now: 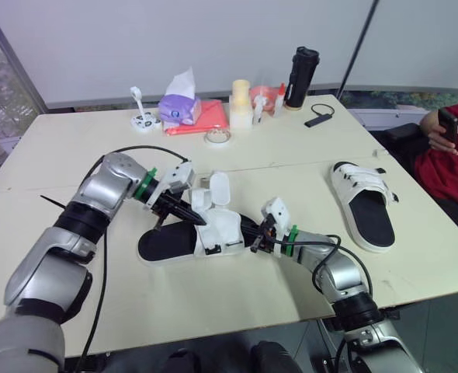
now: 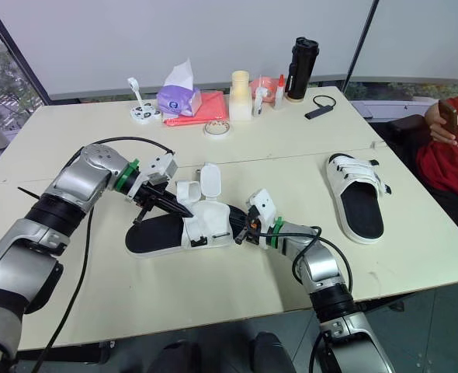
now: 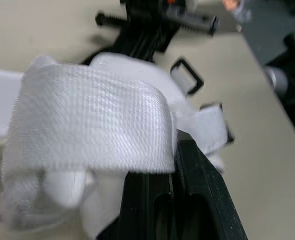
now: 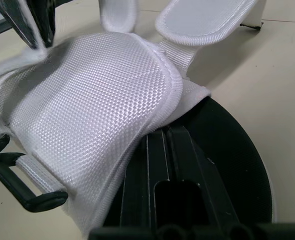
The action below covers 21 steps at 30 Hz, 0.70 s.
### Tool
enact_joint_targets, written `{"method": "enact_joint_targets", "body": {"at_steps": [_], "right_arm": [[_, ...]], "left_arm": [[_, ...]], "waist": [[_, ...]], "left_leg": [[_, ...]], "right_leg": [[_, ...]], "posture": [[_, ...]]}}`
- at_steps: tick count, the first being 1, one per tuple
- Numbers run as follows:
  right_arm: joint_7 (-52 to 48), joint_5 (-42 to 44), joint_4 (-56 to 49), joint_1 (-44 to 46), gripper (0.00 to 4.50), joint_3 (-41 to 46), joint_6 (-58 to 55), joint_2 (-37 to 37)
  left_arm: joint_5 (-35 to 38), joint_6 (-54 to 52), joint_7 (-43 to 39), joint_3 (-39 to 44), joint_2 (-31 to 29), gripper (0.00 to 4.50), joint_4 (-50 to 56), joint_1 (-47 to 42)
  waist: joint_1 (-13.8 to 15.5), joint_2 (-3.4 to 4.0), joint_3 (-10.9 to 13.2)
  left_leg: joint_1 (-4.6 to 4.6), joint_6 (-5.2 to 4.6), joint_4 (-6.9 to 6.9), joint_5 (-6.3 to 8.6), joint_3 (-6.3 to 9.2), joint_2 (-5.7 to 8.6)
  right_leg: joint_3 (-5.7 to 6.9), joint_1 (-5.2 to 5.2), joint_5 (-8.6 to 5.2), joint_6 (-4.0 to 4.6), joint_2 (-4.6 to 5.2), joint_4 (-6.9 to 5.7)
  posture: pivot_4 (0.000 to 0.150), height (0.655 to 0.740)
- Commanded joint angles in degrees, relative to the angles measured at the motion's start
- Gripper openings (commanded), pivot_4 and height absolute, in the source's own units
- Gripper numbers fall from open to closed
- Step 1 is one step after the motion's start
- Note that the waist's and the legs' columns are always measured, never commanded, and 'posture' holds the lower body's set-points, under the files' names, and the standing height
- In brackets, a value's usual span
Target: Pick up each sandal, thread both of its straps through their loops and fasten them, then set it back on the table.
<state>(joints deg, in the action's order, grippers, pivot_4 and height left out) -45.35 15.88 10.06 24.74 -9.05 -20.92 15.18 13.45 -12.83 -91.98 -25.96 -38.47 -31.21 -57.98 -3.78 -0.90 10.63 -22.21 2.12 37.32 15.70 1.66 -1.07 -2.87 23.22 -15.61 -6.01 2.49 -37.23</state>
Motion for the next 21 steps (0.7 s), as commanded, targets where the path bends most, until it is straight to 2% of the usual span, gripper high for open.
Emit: {"method": "enact_joint_targets", "body": {"at_steps": [1, 5, 10, 13, 15, 18, 21], "right_arm": [[1.2, -1.7, 2.3, -1.3, 0.0, -1.4, -2.0, -0.4], [1.3, -1.6, 2.4, -1.2, 0.0, -1.2, -1.9, -0.5], [1.4, -1.6, 2.7, -1.2, 0.0, -1.2, -1.9, -0.7], [1.3, -1.6, 2.7, -1.3, 0.0, -1.2, -1.8, -0.7], [1.4, -1.6, 2.7, -1.3, 0.0, -1.2, -1.8, -0.7], [1.2, -1.6, 2.9, -1.2, 0.0, -1.2, -1.9, -0.7], [1.0, -1.7, 3.4, -1.0, 0.0, -1.3, -1.7, -0.8]], "left_arm": [[1.6, -2.1, -0.5, 2.6, 1.5, 0.07, 2.7, -1.1], [7.9, -11.6, -0.5, 4.7, 1.6, 0.07, 10.0, 0.4], [7.0, -13.5, 0.4, 7.1, 1.7, 0.07, 11.8, 3.5], [6.5, -14.2, 0.5, 7.5, 1.6, 0.91, 12.6, 4.3], [6.3, -14.5, 0.4, 7.7, 1.6, 1.79, 12.8, 4.5], [8.6, -19.0, 3.2, 10.6, 0.3, 3.36, 16.8, 8.0], [11.0, -23.5, 6.2, 14.0, -0.4, 3.36, 20.7, 10.8]], "waist": [[0.0, 0.0, 0.0], [-0.1, 0.0, 0.0], [-0.2, 0.0, 0.0], [-0.1, 0.0, 0.0], [-0.1, 0.0, 0.0], [-0.3, 0.01, 0.0], [-0.2, 0.02, 0.0]], "left_leg": [[0.0, 0.0, 0.0, 0.0, 0.0, 0.0], [-0.04, 0.0, 0.0, 0.0, 0.02, -0.01], [0.0, 0.0, 0.0, 0.0, 0.02, -0.01], [-0.01, 0.0, 0.02, 0.0, 0.03, -0.01], [-0.01, 0.0, 0.03, 0.0, 0.03, 0.0], [-0.01, 0.0, 0.02, 0.0, 0.03, -0.01], [0.01, 0.0, -0.01, 0.0, 0.04, -0.03]], "right_leg": [[0.0, 0.0, 0.0, 0.0, 0.0, 0.0], [0.0, 0.03, 0.0, -0.01, -0.01, -0.01], [0.0, 0.02, 0.0, -0.01, -0.02, -0.04], [0.0, 0.02, 0.0, -0.01, -0.01, -0.05], [0.0, 0.02, 0.0, -0.01, -0.01, -0.05], [0.0, 0.02, 0.0, -0.01, -0.01, -0.05], [-0.03, 0.04, 0.0, -0.01, -0.01, -0.07]], "posture": [[0.15, 0.74], [0.15, 0.74], [0.15, 0.74], [0.15, 0.74], [0.15, 0.74], [0.15, 0.74], [0.15, 0.74]]}}
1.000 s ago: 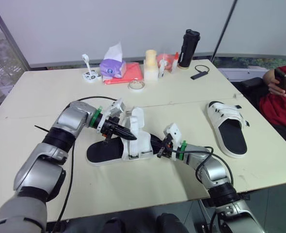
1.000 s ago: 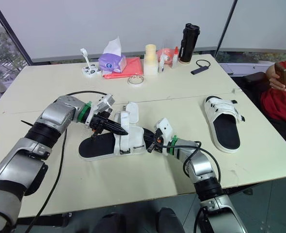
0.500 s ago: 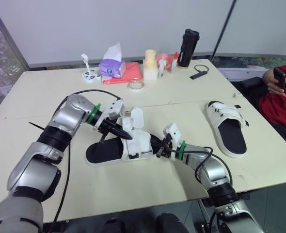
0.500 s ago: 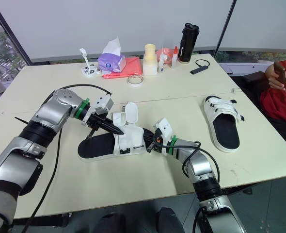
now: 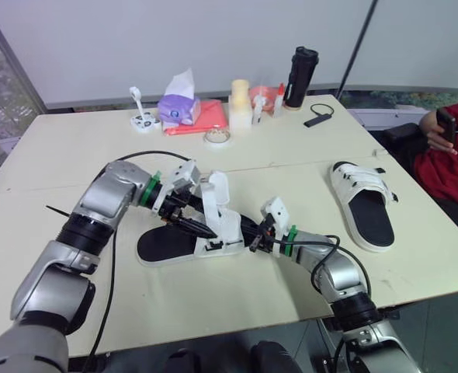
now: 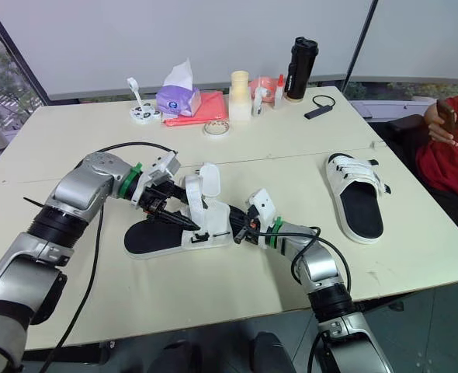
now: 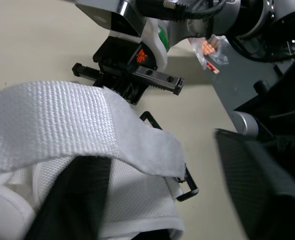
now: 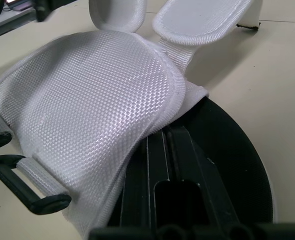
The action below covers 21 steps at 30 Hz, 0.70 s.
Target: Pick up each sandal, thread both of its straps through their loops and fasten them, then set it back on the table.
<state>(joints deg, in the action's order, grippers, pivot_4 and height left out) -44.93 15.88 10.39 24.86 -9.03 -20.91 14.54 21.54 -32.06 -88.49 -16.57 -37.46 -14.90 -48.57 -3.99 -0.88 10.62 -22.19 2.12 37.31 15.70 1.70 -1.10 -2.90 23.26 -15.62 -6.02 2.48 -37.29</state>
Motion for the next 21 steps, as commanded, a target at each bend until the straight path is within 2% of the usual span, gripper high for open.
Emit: {"method": "enact_joint_targets", "body": {"at_steps": [1, 6, 17, 21], "right_arm": [[0.6, -1.7, 3.2, -1.0, 0.0, -1.4, -1.6, -0.2], [0.4, -1.8, 4.2, -0.2, 0.0, -1.5, -1.2, -0.6], [0.1, -2.0, 5.1, 0.2, 0.0, -1.6, -0.6, -0.8], [0.1, -2.0, 5.0, 0.1, 0.0, -1.6, -0.7, -0.8]], "left_arm": [[3.4, -5.1, 3.4, 5.3, -1.5, 3.36, 5.4, 1.9], [5.1, -8.6, 7.7, 7.5, -1.5, 3.36, 11.5, 6.3], [12.2, -17.7, 23.4, 15.0, 3.5, 3.36, 21.7, 16.7], [15.1, -20.3, 26.4, 16.6, 4.5, 3.36, 24.1, 18.3]], "waist": [[0.1, 0.0, 0.0], [0.1, -0.01, 0.0], [0.0, -0.01, 0.0], [0.0, -0.02, 0.0]], "left_leg": [[-0.01, 0.0, 0.0, 0.0, 0.01, 0.0], [0.01, 0.0, 0.08, 0.0, 0.0, 0.0], [0.15, 0.0, 0.02, 0.0, 0.05, -0.03], [0.16, 0.0, 0.02, 0.0, 0.05, -0.04]], "right_leg": [[0.01, 0.0, 0.0, 0.0, 0.0, 0.0], [0.01, -0.06, 0.0, 0.0, 0.03, -0.02], [-0.05, -0.08, 0.01, 0.01, 0.02, -0.06], [-0.07, -0.08, 0.01, 0.01, 0.03, -0.07]], "posture": [[0.15, 0.74], [0.15, 0.74], [0.15, 0.74], [0.15, 0.74]]}}
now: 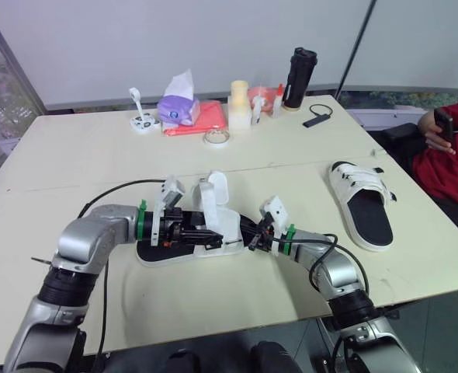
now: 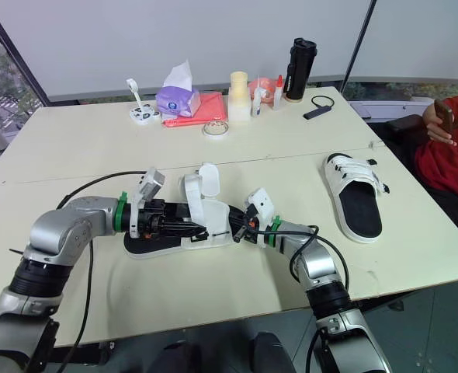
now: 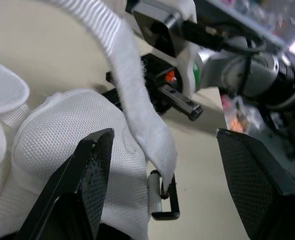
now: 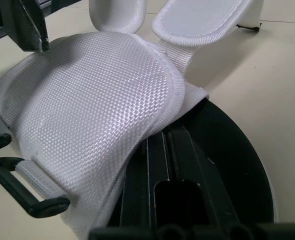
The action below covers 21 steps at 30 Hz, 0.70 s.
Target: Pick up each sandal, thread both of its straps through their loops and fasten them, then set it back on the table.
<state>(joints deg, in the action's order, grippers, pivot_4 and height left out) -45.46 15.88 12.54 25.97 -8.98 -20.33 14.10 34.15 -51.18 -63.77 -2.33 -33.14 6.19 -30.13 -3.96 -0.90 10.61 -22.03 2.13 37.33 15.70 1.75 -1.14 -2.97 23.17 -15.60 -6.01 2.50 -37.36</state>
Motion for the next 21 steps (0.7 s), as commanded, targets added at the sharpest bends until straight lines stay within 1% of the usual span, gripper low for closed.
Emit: {"method": "enact_joint_targets", "body": {"at_steps": [1, 4, 6, 7, 9, 10, 12, 16, 21], "right_arm": [[0.6, -2.0, 2.9, -1.0, 0.0, -1.7, -1.3, -0.4], [0.5, -2.0, 3.2, -0.8, 0.0, -1.7, -1.2, -0.4], [0.5, -2.0, 3.5, -0.6, 0.0, -1.7, -1.1, -0.5], [0.4, -2.0, 3.5, -0.5, 0.0, -1.7, -1.0, -0.5], [0.4, -2.0, 3.5, -0.6, 0.0, -1.7, -1.0, -0.5], [0.4, -2.0, 3.6, -0.5, 0.0, -1.7, -1.0, -0.5], [0.4, -2.1, 3.6, -0.6, 0.0, -1.7, -1.0, -0.4], [0.5, -2.1, 3.6, -0.9, 0.0, -1.6, -0.9, -0.3], [0.6, -2.0, 3.7, -0.9, 0.0, -1.6, -0.8, -0.5]], "left_arm": [[2.9, -1.5, 2.2, 2.5, 0.2, 3.36, 3.3, 0.0], [3.2, -1.2, 3.9, 2.5, 0.5, 3.36, 3.6, 0.7], [3.9, -1.4, 5.1, 2.7, 1.5, 2.84, 3.7, 1.1], [4.1, -1.4, 5.4, 2.5, 1.7, 2.46, 4.0, 1.5], [4.2, -1.0, 5.6, 2.0, 1.7, 1.56, 4.5, 2.1], [4.1, -0.9, 5.6, 1.8, 1.6, 0.98, 4.5, 2.2], [4.1, -0.5, 5.8, 1.9, 1.6, 0.12, 4.1, 2.1], [5.4, -1.4, 6.8, 3.2, 1.9, 0.12, 3.8, 1.8], [10.4, -6.1, 7.0, 6.6, 0.3, 0.12, 3.2, 0.0]], "waist": [[0.0, 0.0, 0.0], [0.0, 0.0, 0.0], [0.0, 0.0, 0.0], [0.0, 0.0, 0.0], [0.0, 0.0, 0.0], [0.0, 0.0, 0.0], [0.0, 0.0, 0.0], [0.0, 0.0, 0.0], [0.0, 0.0, 0.0]], "left_leg": [[0.0, 0.0, 0.0, 0.0, 0.0, 0.0], [0.03, 0.0, -0.01, 0.0, 0.0, 0.0], [0.05, 0.0, -0.02, 0.0, -0.01, 0.0], [0.06, 0.0, -0.02, 0.0, 0.0, 0.0], [0.07, 0.0, -0.02, 0.0, -0.01, 0.0], [0.08, 0.0, -0.02, 0.0, -0.01, 0.0], [0.1, 0.01, -0.05, 0.0, -0.01, 0.0], [0.17, 0.01, -0.05, 0.0, -0.02, 0.01], [0.18, 0.01, -0.06, 0.0, -0.02, 0.0]], "right_leg": [[0.0, -0.01, 0.0, 0.0, 0.0, 0.0], [0.0, -0.03, 0.0, 0.0, 0.0, 0.01], [0.0, -0.04, 0.0, 0.0, 0.0, 0.01], [0.0, -0.06, 0.0, 0.0, 0.0, 0.01], [0.0, -0.06, 0.0, 0.0, 0.0, 0.01], [-0.01, -0.06, 0.0, 0.01, 0.0, 0.01], [-0.01, -0.07, 0.0, 0.01, 0.0, 0.02], [-0.01, -0.13, 0.0, 0.01, 0.0, 0.02], [-0.01, -0.14, 0.0, 0.01, 0.0, 0.03]], "posture": [[0.15, 0.74], [0.15, 0.74], [0.15, 0.74], [0.15, 0.74], [0.15, 0.74], [0.15, 0.74], [0.15, 0.74], [0.15, 0.74], [0.15, 0.74]]}}
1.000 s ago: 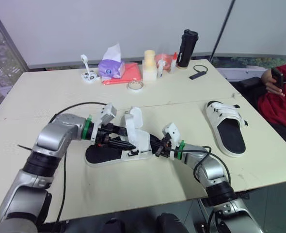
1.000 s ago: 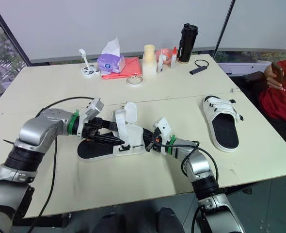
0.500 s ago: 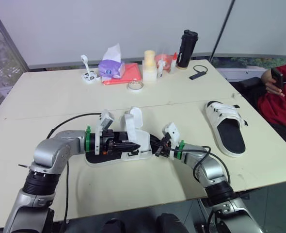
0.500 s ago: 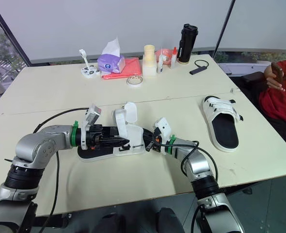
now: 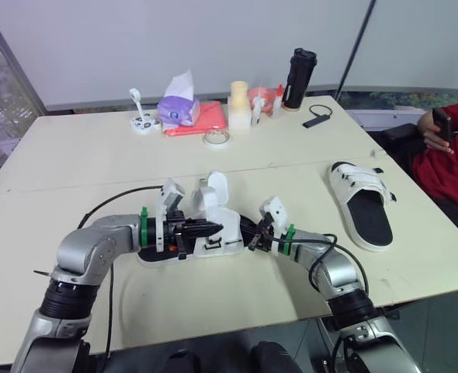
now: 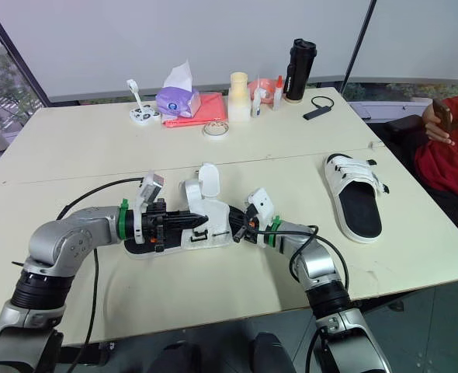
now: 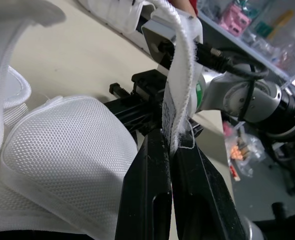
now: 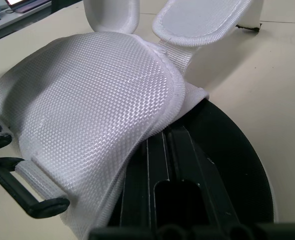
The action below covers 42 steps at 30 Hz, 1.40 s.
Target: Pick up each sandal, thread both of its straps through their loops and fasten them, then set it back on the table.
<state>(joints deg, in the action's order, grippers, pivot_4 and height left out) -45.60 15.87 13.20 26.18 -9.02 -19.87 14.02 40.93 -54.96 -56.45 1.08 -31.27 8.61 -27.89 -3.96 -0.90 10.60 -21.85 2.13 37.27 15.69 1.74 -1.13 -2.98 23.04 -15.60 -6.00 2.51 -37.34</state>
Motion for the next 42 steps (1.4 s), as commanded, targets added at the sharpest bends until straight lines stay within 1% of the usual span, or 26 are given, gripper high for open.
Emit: {"method": "enact_joint_targets", "body": {"at_steps": [1, 5, 7, 15, 20, 26, 31, 42], "right_arm": [[0.7, -2.0, 3.1, -1.1, 0.0, -1.6, -1.2, -0.4], [0.7, -2.1, 3.6, -0.8, 0.0, -1.7, -0.9, -0.7], [0.7, -2.1, 3.8, -0.7, 0.0, -1.7, -0.8, -0.8], [0.7, -2.1, 3.8, -0.8, 0.0, -1.7, -0.7, -0.9], [0.9, -2.1, 3.7, -0.6, 0.0, -1.6, -0.9, -0.9], [1.1, -2.1, 3.1, -1.2, 0.0, -1.5, -1.2, -0.6], [1.1, -2.1, 3.1, -1.3, 0.0, -1.6, -1.1, -0.8], [1.2, -2.1, 3.4, -1.1, 0.0, -1.7, -1.1, -1.1]], "left_arm": [[3.8, -2.6, -0.9, 3.1, -2.3, 0.12, 0.6, -2.4], [5.0, -4.0, -2.3, 2.2, -4.4, 0.12, 0.1, -2.6], [5.2, -4.1, -2.8, 1.5, -4.8, 0.12, 0.3, -2.3], [3.6, -2.2, -4.3, -1.1, -4.5, 0.12, -1.4, -2.2], [-0.1, 1.6, -7.2, -4.8, -5.1, 0.12, -5.3, -3.8], [-2.7, 4.6, -9.8, -6.4, -5.6, 0.12, -7.8, -4.7], [-3.0, 5.2, -9.7, -5.7, -4.5, 0.12, -9.1, -5.9], [-6.0, 8.1, -11.1, -7.7, -4.4, 0.12, -9.6, -6.2]], "waist": [[0.0, 0.0, 0.0], [0.0, 0.0, 0.0], [0.0, -0.01, 0.0], [0.0, -0.01, 0.0], [0.0, -0.01, 0.0], [0.0, -0.01, 0.0], [0.0, -0.01, 0.0], [0.0, -0.01, 0.0]], "left_leg": [[0.0, 0.0, 0.0, 0.0, 0.0, 0.0], [0.1, 0.0, -0.05, 0.0, -0.03, 0.0], [0.28, 0.0, -0.1, 0.0, -0.03, 0.0], [0.4, 0.0, -0.15, 0.0, -0.02, -0.01], [0.41, 0.01, -0.15, 0.0, -0.03, -0.01], [0.4, 0.01, -0.15, 0.0, -0.05, 0.0], [0.4, 0.01, -0.16, 0.01, -0.03, -0.01], [0.4, 0.01, -0.18, 0.01, -0.03, -0.01]], "right_leg": [[0.0, 0.0, 0.0, 0.0, 0.0, 0.0], [-0.02, -0.05, 0.0, 0.0, 0.0, 0.01], [-0.02, -0.25, -0.01, 0.01, 0.0, 0.07], [-0.02, -0.35, -0.03, 0.05, -0.01, 0.11], [-0.02, -0.35, -0.04, 0.06, -0.01, 0.12], [-0.02, -0.35, -0.05, 0.08, -0.01, 0.12], [-0.02, -0.35, -0.05, 0.08, 0.0, 0.12], [-0.02, -0.34, -0.05, 0.09, -0.01, 0.13]], "posture": [[0.15, 0.74], [0.15, 0.74], [0.15, 0.74], [0.15, 0.74], [0.15, 0.74], [0.15, 0.74], [0.15, 0.74], [0.15, 0.74]]}}
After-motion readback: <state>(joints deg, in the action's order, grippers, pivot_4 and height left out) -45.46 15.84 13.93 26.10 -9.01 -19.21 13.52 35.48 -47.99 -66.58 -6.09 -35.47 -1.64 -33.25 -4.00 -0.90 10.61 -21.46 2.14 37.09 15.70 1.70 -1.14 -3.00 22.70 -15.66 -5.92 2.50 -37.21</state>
